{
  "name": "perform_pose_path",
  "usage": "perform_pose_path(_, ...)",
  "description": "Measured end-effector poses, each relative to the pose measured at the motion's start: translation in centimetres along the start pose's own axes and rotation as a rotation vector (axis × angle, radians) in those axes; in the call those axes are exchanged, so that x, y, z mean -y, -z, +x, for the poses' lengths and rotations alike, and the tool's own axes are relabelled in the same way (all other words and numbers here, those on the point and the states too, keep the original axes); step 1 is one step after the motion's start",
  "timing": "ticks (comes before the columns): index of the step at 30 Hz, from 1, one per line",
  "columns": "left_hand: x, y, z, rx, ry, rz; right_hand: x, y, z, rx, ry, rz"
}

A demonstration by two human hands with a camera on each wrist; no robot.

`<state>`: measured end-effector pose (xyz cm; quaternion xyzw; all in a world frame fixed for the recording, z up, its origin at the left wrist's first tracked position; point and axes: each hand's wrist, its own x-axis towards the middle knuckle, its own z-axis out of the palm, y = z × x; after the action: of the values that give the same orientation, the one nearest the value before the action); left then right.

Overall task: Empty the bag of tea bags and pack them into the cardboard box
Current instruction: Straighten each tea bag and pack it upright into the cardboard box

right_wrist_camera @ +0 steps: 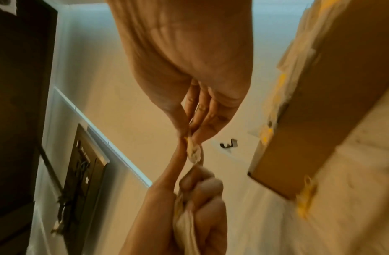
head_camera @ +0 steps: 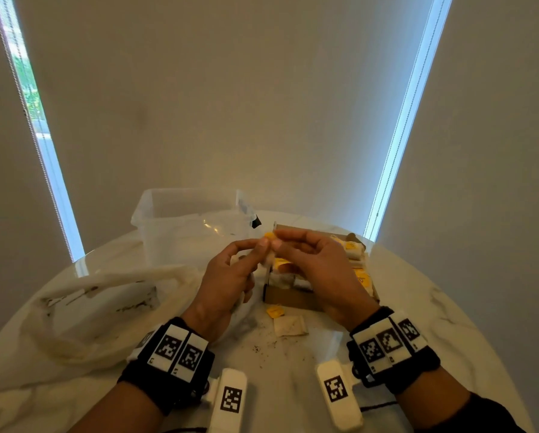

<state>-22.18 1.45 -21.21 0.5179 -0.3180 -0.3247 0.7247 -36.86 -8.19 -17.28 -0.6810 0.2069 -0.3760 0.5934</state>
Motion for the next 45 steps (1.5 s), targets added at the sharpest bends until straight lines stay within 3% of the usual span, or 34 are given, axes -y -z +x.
perform_pose_path(3,0.0,-0.1,0.1,-0.007,0.027,-0.014,1.0,3.5,2.3,-0.169,0.027,-0.088)
perform_pose_path(5,0.0,-0.1,0.1,-0.015,0.041,-0.008,1.5,6.2,4.3,-0.275,0.078,-0.276)
perform_pose_path(7,0.1,-0.1,0.1,-0.019,0.053,-0.018,1.5,8.5,6.1,-0.282,0.078,-0.485)
perform_pose_path(9,0.2,-0.1,0.1,-0.014,0.063,-0.041,1.4,10.1,7.6,-0.213,0.028,-0.646)
perform_pose_path(12,0.1,0.0,0.2,-0.010,0.084,-0.057,2.2,10.6,8.5,0.000,-0.020,-0.837)
perform_pose_path(15,0.1,0.1,0.3,-0.015,0.097,-0.054,2.7,9.7,8.7,0.198,-0.093,-0.860)
perform_pose_path(20,0.0,0.2,0.2,-0.024,0.117,-0.050,0.8,8.9,10.3,0.229,-0.129,-1.020)
perform_pose_path(29,-0.2,0.3,0.3,-0.031,0.158,-0.048,-0.8,9.6,12.2,0.117,-0.176,-1.061)
perform_pose_path(35,-0.8,0.2,0.3,-0.038,0.222,-0.103,1.6,7.8,10.3,0.083,0.022,-1.005)
perform_pose_path(38,-1.1,0.0,0.1,-0.030,0.262,-0.239,3.6,3.7,6.8,0.218,0.061,-0.833)
perform_pose_path(41,-1.7,-0.2,-0.6,-0.036,0.258,-0.306,4.0,-0.3,3.1,0.405,0.065,-0.818)
perform_pose_path(45,-2.0,0.0,-1.0,-0.042,0.232,-0.350,2.6,-2.3,0.3,0.456,0.106,-0.815)
